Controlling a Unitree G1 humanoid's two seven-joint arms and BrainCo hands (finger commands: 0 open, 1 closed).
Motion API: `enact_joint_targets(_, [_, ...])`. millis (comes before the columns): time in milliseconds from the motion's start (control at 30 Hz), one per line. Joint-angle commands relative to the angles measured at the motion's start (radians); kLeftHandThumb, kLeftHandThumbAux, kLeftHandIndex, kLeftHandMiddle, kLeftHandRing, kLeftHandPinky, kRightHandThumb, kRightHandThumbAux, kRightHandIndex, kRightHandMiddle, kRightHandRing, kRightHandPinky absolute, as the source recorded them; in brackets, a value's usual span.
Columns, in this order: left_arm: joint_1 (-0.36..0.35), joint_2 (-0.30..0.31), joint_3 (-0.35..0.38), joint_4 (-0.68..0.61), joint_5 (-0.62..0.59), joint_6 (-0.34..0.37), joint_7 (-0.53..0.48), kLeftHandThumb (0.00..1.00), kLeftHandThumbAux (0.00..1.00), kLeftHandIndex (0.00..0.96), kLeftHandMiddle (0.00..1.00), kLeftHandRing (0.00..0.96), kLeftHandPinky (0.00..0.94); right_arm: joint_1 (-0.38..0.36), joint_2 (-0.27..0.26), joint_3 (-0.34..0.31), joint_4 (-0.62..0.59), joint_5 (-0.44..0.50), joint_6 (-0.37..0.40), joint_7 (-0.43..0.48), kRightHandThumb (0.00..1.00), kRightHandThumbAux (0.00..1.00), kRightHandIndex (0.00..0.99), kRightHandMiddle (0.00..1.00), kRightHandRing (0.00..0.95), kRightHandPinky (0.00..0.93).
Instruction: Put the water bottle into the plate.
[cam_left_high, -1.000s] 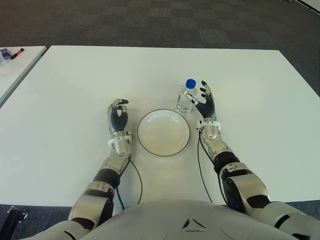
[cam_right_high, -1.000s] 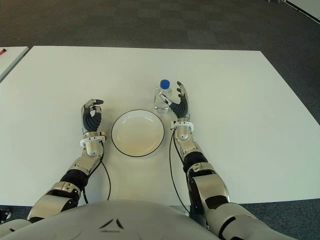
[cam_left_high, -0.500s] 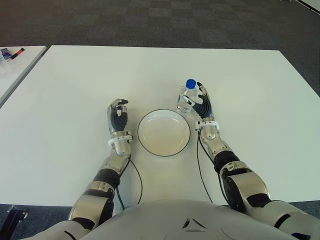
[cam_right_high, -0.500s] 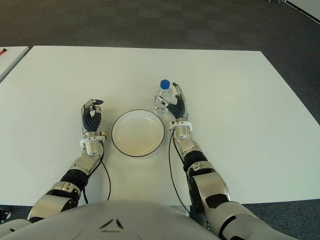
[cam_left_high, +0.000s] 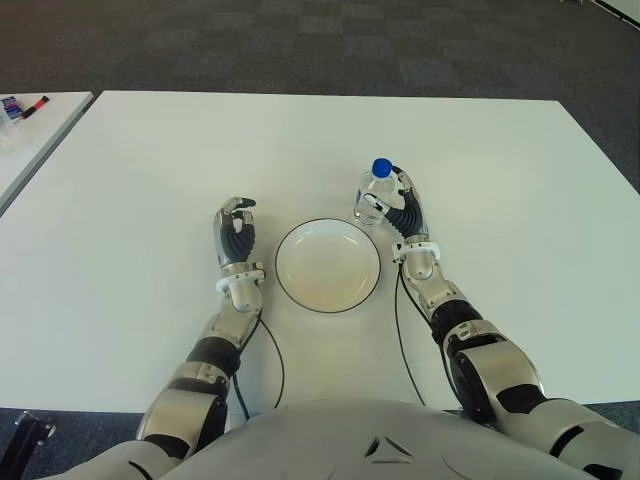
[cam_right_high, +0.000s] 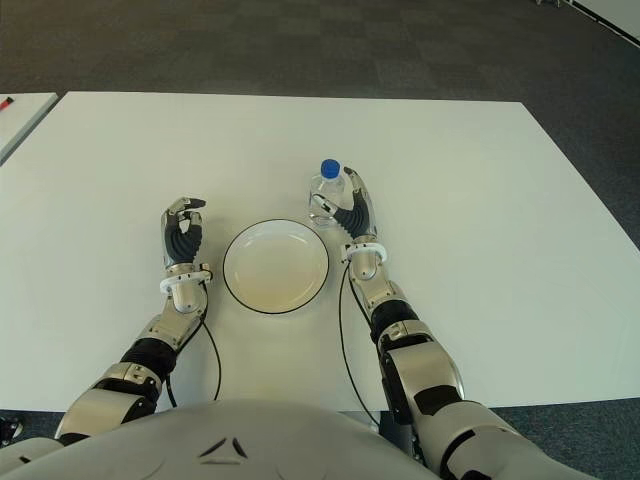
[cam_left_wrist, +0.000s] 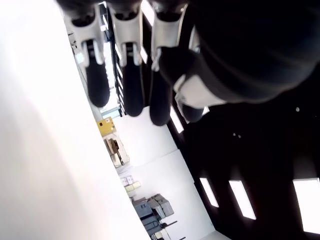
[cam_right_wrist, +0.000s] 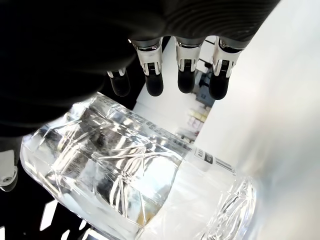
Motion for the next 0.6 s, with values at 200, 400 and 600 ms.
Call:
enact_joint_targets(200, [0.004,0.012,-0.015,0.027,0.031,0.037,0.022,0.836,0.678,0.466,0.404,0.333,0.358,-0.015,-0.003,0.011,0.013,-0.008,0.026,0.001,0.600,0.422,0.000,0.000,0.000,0.126])
enact_joint_targets(400, [0.004,0.011,-0.013,0.030,0.022,0.041,0.009,0.835,0.679,0.467,0.400,0.328,0.351,-0.015,-0.005,0.016,0.014,-0.014,0.025,-0.004,0.591,0.427,0.000,0.000,0.006,0.128])
enact_joint_targets(600, [0.006,0.005,-0.007,0.031,-0.008,0.026,-0.030,0.836,0.678,0.469,0.402,0.338,0.365,-0.015,-0.008,0.027,0.015,-0.029,0.002,-0.019,0.593,0.428,0.000,0.000,0.004,0.119])
